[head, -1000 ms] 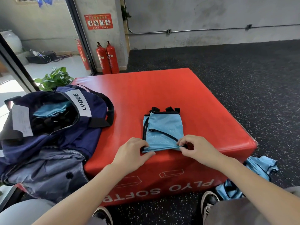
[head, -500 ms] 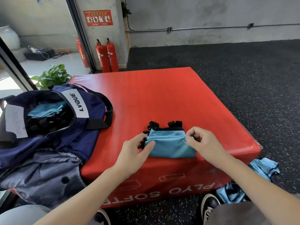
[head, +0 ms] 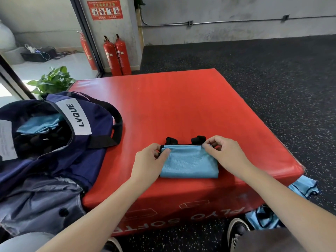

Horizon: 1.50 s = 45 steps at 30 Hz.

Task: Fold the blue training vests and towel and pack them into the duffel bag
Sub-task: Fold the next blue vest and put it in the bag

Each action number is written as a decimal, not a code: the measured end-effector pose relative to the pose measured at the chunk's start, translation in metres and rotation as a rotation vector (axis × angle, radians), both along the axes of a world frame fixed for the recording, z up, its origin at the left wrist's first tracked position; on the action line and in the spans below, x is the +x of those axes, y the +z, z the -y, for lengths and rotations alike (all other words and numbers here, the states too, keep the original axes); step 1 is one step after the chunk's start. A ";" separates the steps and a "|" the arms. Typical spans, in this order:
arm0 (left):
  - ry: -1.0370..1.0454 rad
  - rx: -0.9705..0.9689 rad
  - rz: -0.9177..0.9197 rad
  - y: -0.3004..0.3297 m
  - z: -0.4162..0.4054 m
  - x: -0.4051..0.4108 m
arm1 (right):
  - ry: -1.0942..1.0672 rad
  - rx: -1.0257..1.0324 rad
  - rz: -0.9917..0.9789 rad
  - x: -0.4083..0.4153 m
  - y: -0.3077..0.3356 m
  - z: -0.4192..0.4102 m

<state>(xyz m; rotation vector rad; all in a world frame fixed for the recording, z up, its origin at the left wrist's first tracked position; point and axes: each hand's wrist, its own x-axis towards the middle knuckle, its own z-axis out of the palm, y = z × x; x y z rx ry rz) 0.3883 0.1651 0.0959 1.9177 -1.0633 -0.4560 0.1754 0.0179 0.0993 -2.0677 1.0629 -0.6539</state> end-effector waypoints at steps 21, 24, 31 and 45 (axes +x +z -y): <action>-0.105 0.281 0.886 0.016 0.014 -0.011 | -0.180 -0.109 -0.179 0.002 0.003 -0.001; -0.102 0.389 0.647 0.026 0.009 -0.020 | -0.151 -0.053 -0.176 0.005 0.002 -0.007; -0.172 0.372 0.393 0.019 -0.001 -0.035 | -0.020 0.119 -0.236 0.023 0.003 -0.021; -0.203 -0.043 0.159 0.027 0.001 0.028 | 0.168 0.332 -0.026 0.038 0.014 -0.024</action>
